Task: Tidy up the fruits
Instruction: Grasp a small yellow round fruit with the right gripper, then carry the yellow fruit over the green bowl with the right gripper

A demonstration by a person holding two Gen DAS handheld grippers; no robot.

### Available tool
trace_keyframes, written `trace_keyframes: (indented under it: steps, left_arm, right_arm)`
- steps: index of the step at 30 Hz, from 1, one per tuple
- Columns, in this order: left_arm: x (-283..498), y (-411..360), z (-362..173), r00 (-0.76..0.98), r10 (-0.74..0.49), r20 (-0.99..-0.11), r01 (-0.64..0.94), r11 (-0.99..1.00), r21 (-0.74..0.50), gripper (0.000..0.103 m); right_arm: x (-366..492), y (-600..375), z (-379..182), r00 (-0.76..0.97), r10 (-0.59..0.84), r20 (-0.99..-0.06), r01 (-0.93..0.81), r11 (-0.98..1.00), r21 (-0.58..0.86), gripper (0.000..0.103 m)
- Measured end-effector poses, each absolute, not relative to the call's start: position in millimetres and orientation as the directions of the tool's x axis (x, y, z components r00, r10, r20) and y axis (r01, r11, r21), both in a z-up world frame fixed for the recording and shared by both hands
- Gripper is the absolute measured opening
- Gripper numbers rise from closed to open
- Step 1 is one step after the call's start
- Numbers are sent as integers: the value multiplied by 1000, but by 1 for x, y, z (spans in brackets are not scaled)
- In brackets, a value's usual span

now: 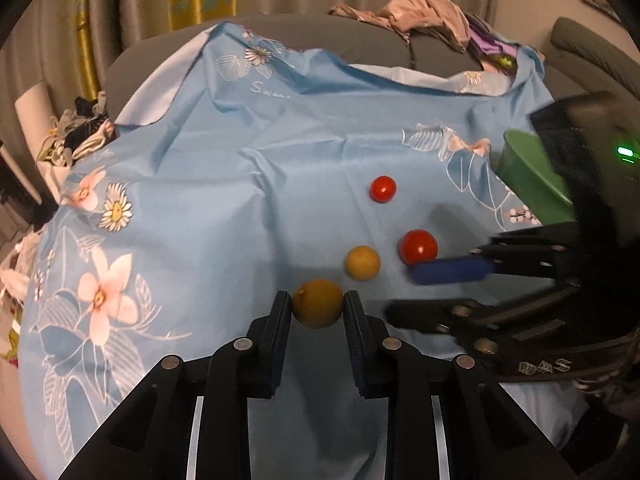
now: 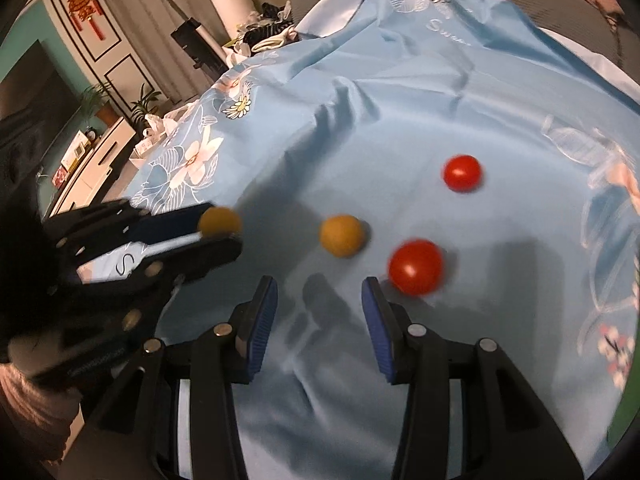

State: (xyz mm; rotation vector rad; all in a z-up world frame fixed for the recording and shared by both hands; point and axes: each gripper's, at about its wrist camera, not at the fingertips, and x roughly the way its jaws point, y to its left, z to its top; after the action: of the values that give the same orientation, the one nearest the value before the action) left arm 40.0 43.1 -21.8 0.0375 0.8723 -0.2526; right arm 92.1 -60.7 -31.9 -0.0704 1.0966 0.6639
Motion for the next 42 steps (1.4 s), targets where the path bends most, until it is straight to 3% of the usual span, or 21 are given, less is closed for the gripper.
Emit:
trace_keyframes:
  steps: [12, 14, 15, 42]
  left_arm:
    - [38, 58, -24, 621, -240, -746, 220, 967, -128, 27]
    - [39, 60, -25, 619, -243, -746, 217, 967, -134, 27]
    - [38, 61, -26, 619, -243, -747, 214, 967, -137, 27]
    - [5, 23, -12, 579, -282, -765, 263, 953, -152, 27]
  right_arm:
    - [127, -28, -44, 319, 344, -883, -562, 819, 116, 41]
    - [127, -26, -44, 333, 319, -887, -567, 820, 82, 29]
    - [127, -26, -44, 341, 310, -888, -565, 822, 70, 28]
    - [31, -98, 21, 500, 301, -812, -473, 881, 35, 28]
